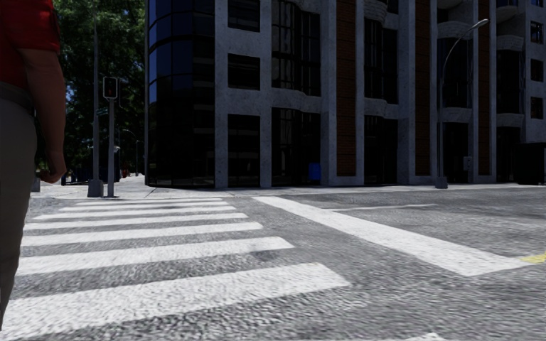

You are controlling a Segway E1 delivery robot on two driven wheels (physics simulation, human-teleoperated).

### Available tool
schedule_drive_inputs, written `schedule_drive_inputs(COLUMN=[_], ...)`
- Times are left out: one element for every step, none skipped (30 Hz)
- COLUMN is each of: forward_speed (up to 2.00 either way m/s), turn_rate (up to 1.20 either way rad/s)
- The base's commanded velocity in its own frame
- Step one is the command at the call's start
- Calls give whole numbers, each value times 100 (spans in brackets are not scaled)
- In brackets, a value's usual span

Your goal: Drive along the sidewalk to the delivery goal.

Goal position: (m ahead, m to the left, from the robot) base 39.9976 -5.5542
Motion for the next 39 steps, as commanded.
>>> schedule_drive_inputs(forward_speed=[174,174,174,174,174,174,175,175,175,175,175,175,175,175,175,175,175,175,175,175,175,175,175,175,175,175,175,175,175,175,175,175,175,175,175,175,175,175,175], turn_rate=[0,0,0,0,0,0,0,2,6,6,14,20,30,47,62,62,72,75,76,52,52,33,13,3,0,0,0,0,0,0,0,0,0,0,0,0,2,2,23])
